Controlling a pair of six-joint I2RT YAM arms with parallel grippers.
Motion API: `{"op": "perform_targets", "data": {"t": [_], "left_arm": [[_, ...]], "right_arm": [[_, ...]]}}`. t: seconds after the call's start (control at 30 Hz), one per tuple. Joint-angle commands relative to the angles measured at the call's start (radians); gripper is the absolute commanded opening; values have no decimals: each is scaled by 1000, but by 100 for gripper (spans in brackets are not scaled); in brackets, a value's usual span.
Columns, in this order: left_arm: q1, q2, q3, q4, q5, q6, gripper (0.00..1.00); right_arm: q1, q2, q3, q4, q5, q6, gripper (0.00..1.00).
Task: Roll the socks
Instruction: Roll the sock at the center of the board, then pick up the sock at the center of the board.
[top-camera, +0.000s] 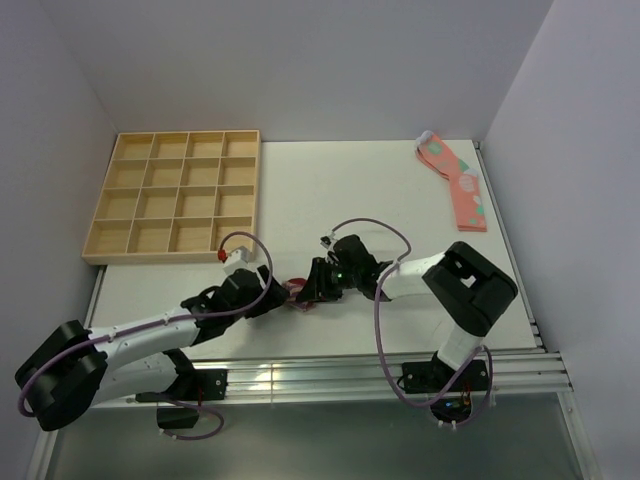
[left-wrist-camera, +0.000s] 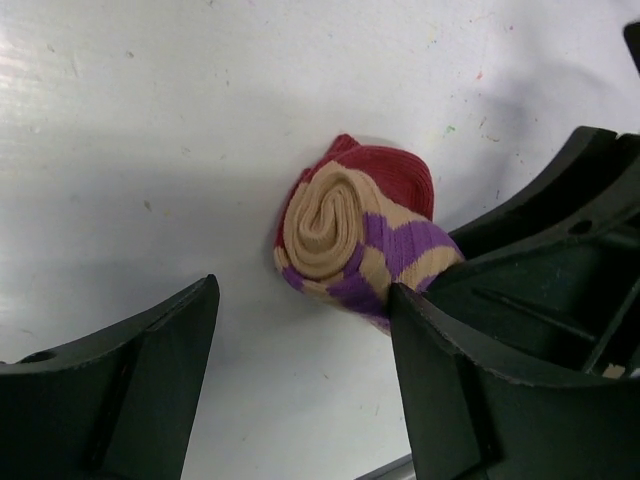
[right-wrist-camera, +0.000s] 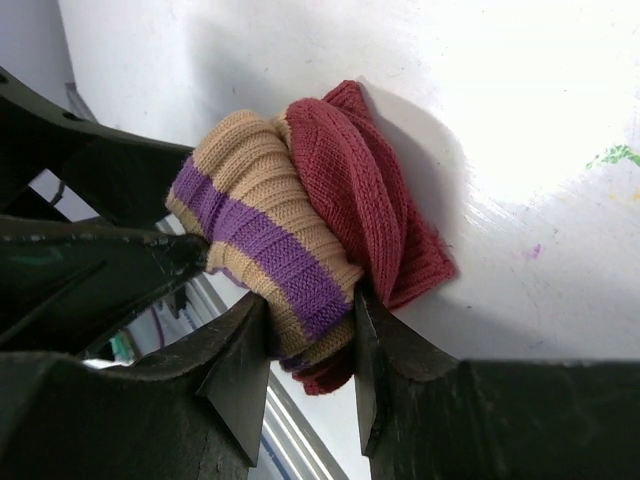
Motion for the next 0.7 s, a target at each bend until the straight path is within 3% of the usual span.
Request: {"op": "perform_targets", "data": {"t": [0.0,0.33,0.67], "left_arm": [[-50,-30,-37,23,-13,-53,74],[-93,-119,-97,93,-119,-122,75],[-93,-33,-112,214,-191,-193,75]], "right_arm": [[-27,118,-52,-188,144,-14,0],[-50,160,-29,-213,115,-33,0],[-73,194,-48,-191,48,-30,0]]}}
